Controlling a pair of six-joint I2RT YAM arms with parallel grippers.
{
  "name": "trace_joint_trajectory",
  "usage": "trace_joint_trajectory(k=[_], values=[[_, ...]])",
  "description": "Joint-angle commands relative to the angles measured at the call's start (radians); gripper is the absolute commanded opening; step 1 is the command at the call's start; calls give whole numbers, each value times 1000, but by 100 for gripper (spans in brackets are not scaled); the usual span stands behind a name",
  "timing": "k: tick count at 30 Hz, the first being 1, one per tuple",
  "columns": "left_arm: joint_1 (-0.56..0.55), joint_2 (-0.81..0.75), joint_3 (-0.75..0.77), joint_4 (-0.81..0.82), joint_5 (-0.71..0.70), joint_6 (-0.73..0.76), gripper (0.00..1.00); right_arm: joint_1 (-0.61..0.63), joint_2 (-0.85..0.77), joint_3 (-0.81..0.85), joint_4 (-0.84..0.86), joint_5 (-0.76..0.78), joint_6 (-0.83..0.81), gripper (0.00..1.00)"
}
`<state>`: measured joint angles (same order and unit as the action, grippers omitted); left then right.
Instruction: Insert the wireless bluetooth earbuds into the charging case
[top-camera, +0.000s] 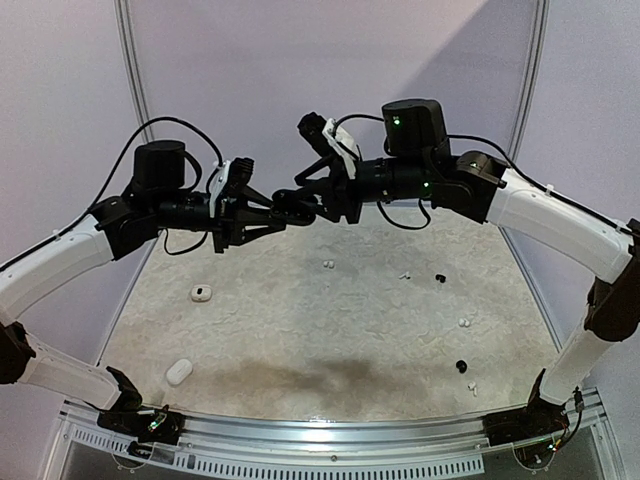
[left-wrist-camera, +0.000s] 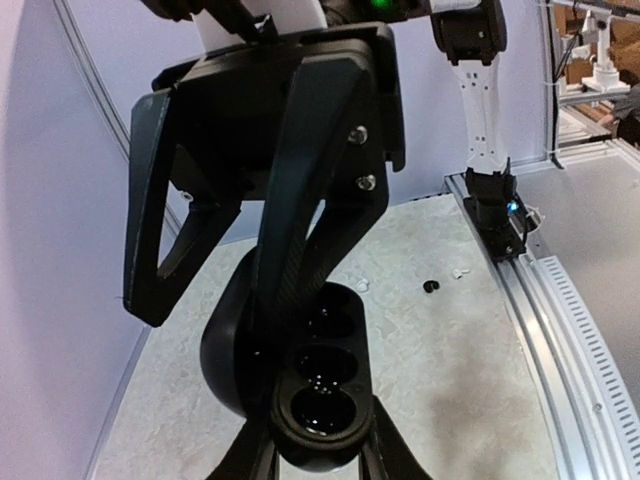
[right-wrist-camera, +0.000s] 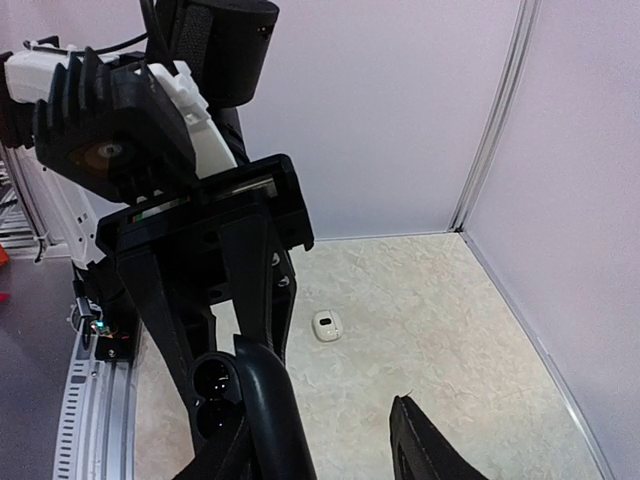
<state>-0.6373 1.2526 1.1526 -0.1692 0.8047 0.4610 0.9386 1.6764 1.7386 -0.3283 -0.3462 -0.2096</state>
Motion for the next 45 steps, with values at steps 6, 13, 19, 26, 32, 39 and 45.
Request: trace_joint_trajectory(k=[6,13,19,26,32,39,45], values=[[5,33,-64,118,46,-313,0,-71,30,-9,-24,-109,111,48],[16,68,-95,170,-7,-369,0,-79,36,40,-16,-149,122,65],[39,122,-92,236,-21,-419,0,-177,30,76,74,-240,280,73],[45,178,-90,285,-44,-423,0,-395,6,87,-94,-54,410,66],[47,222,-68,301,-37,-409,0,-599,117,92,-468,183,397,52],[50,275,-54,324,19,-359,0,-683,330,117,-633,340,155,40],[59,326,-59,408,151,-253,0,-737,425,118,-626,319,70,37]])
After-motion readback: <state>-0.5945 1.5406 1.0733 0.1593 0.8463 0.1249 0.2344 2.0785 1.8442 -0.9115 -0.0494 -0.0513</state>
